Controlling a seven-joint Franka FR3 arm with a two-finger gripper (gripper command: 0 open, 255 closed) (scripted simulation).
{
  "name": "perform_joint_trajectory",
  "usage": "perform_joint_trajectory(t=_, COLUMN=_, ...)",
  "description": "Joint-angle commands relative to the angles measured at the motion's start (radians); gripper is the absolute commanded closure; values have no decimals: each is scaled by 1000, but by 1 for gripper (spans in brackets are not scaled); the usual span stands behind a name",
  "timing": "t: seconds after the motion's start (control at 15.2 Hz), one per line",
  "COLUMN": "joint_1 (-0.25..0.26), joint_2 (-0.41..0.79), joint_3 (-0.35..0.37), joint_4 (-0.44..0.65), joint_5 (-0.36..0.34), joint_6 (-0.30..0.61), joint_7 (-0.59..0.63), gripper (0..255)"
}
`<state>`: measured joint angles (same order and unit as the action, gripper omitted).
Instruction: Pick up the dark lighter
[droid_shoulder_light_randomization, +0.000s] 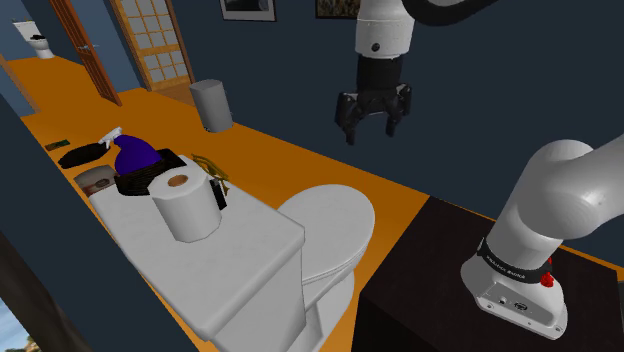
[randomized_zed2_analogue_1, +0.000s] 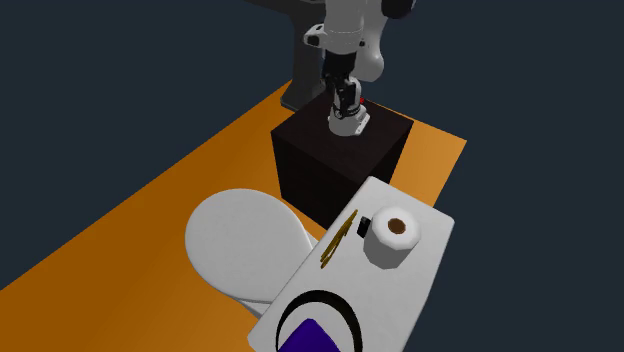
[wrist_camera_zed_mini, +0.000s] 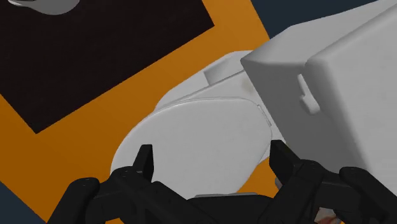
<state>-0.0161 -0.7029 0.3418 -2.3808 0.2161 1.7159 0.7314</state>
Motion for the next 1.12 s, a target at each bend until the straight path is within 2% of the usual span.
perform_joint_trajectory(t=0.0, joint_1=-11, joint_2=33, joint_3=65, joint_4=27, joint_5=24, joint_6=18, joint_7=116, gripper=0)
perform_joint_trajectory(t=0.33, joint_1=-71, joint_2=177, joint_3=224, joint_4=157, joint_5=31, joint_6=60, joint_7=390, gripper=0)
perform_joint_trajectory(t=0.59, joint_1=-139, joint_2=329, joint_3=360, joint_4=291, joint_5=-18, joint_6=86, joint_7=625, gripper=0)
perform_joint_trajectory(t=0.86, joint_1=-205, joint_2=532, joint_3=504, joint_4=454, joint_5=-144, joint_6=93, joint_7=892, gripper=0)
perform_joint_trajectory(t=1.06, joint_1=-211, joint_2=734, joint_3=593, joint_4=600, joint_5=-309, joint_6=68, joint_7=1121, gripper=0)
